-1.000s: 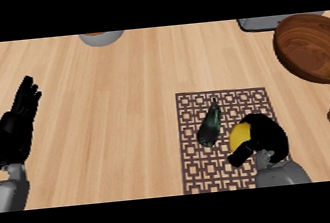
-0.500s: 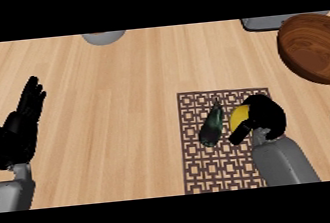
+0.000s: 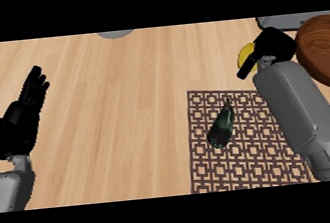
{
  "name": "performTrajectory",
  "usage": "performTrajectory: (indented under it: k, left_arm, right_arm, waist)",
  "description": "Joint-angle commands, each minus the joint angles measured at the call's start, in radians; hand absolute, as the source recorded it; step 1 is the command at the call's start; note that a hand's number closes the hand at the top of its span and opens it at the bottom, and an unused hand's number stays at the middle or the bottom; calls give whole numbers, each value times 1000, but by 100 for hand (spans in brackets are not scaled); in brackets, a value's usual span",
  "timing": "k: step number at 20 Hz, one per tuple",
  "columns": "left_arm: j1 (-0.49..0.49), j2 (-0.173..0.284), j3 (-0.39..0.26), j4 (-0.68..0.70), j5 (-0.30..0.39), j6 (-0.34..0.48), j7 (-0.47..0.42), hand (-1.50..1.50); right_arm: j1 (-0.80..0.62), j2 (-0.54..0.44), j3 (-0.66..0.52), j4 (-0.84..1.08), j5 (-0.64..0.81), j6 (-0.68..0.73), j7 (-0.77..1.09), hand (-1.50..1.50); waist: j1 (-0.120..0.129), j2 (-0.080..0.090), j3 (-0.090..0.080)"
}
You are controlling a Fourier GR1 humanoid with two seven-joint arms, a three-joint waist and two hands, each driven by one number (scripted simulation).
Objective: Pick the lemon from the placemat and place it in the bowl
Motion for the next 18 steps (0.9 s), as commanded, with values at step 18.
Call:
performTrajectory:
  k: [18]
  left_arm:
    - [77,-43,18,1,-34,25,-46,0]
  right_arm:
    - [-326,-206,-89,169,255,-323,53,150]
  waist:
    - [-60,-20,0]
